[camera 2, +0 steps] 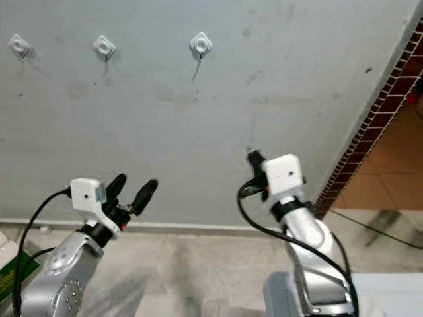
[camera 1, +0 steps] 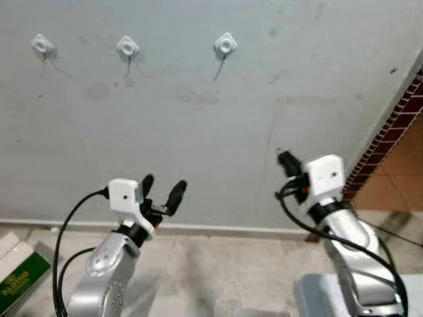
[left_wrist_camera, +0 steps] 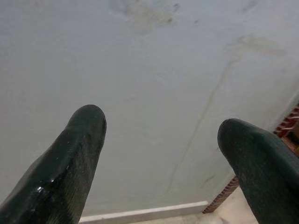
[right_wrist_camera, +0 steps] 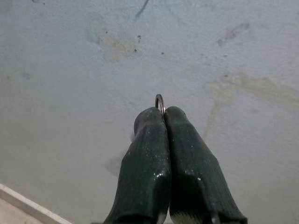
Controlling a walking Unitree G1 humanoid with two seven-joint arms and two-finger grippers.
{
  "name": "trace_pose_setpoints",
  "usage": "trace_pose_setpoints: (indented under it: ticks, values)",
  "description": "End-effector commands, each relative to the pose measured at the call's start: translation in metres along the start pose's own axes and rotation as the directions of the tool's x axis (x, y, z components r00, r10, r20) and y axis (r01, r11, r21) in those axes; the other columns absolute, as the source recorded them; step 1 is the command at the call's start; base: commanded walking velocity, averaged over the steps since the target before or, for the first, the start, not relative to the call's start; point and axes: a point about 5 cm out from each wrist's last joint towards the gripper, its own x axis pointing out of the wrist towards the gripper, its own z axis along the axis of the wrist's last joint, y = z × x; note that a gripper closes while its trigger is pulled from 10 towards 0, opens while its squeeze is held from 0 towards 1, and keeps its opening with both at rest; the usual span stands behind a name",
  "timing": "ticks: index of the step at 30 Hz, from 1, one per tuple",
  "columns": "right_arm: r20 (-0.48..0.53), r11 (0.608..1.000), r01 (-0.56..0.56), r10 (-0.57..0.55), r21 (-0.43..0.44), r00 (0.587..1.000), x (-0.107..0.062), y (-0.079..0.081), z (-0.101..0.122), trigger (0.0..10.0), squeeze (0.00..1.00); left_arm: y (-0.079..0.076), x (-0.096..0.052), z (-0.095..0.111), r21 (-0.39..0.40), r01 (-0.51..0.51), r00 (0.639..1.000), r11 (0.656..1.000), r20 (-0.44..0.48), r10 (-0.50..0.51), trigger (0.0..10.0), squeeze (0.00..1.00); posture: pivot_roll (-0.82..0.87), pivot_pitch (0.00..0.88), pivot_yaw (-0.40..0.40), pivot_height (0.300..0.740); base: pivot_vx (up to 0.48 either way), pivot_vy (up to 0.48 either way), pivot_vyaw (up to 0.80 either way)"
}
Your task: Hang keys on a hook
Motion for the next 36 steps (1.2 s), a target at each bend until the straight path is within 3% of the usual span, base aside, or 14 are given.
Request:
trace_pose_setpoints:
  ticks: [1,14,36]
  values:
    - [-0.003,1.000,0.020,-0.020,-0.011,1.000,-0.0023,-0.0072,-0.0002,10.0,0.00,-0.0036,0.0017,0.0012,0.000,0.010,1.000,1.000,0.002,-0.010,10.0,0.00,-0.08,0.080,0.046,0.740,0.300,0.255,0.00]
    - [-0.002,1.000,0.022,-0.022,-0.009,1.000,-0.0020,-0.0071,0.0000,10.0,0.00,-0.0035,0.0023,0.0002,0.000,0.012,1.000,1.000,-0.006,-0.012,10.0,0.00,-0.08,0.080,0.047,0.740,0.242,0.299,0.00]
    - [0.015,1.000,0.012,-0.012,-0.019,1.000,0.0021,-0.0041,0.0030,10.0,0.00,-0.0054,0.0043,-0.0043,0.040,0.000,1.000,0.999,-0.022,0.001,10.0,0.00,-0.08,0.083,0.044,0.740,0.000,0.000,0.00]
